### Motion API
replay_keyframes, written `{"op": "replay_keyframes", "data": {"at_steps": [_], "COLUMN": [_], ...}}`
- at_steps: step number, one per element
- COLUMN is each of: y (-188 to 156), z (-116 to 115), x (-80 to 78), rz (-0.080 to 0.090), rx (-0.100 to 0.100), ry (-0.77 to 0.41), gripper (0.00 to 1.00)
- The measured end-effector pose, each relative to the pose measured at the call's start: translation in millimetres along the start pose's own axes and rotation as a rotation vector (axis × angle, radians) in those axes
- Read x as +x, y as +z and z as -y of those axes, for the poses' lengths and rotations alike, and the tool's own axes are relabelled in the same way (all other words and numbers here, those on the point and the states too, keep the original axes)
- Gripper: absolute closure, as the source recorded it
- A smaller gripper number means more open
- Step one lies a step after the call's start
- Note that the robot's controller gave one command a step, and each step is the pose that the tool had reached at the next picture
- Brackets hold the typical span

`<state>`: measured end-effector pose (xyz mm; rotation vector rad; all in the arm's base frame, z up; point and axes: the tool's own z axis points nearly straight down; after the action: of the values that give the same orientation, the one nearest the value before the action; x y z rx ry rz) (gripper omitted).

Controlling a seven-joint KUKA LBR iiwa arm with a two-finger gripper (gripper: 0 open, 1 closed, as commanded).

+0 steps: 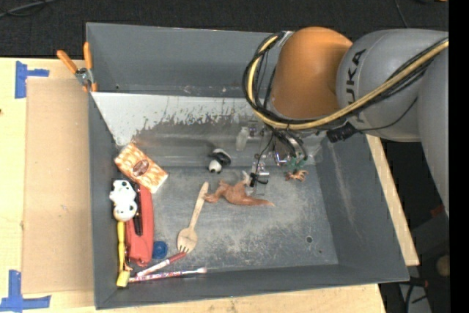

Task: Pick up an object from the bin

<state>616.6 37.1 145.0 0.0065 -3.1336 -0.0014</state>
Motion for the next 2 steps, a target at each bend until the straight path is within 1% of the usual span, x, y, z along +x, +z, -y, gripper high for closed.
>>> {"op": "replay_keyframes", "data": {"at_steps": [1, 2], "y": [-5, 43], "z": [0, 11], "x": [-1.4, 0.0], "rz": [0.007, 0.008], "rx": [0.000, -0.001], "ry": [0.001, 0.100], "gripper": [0.00, 0.00]}}
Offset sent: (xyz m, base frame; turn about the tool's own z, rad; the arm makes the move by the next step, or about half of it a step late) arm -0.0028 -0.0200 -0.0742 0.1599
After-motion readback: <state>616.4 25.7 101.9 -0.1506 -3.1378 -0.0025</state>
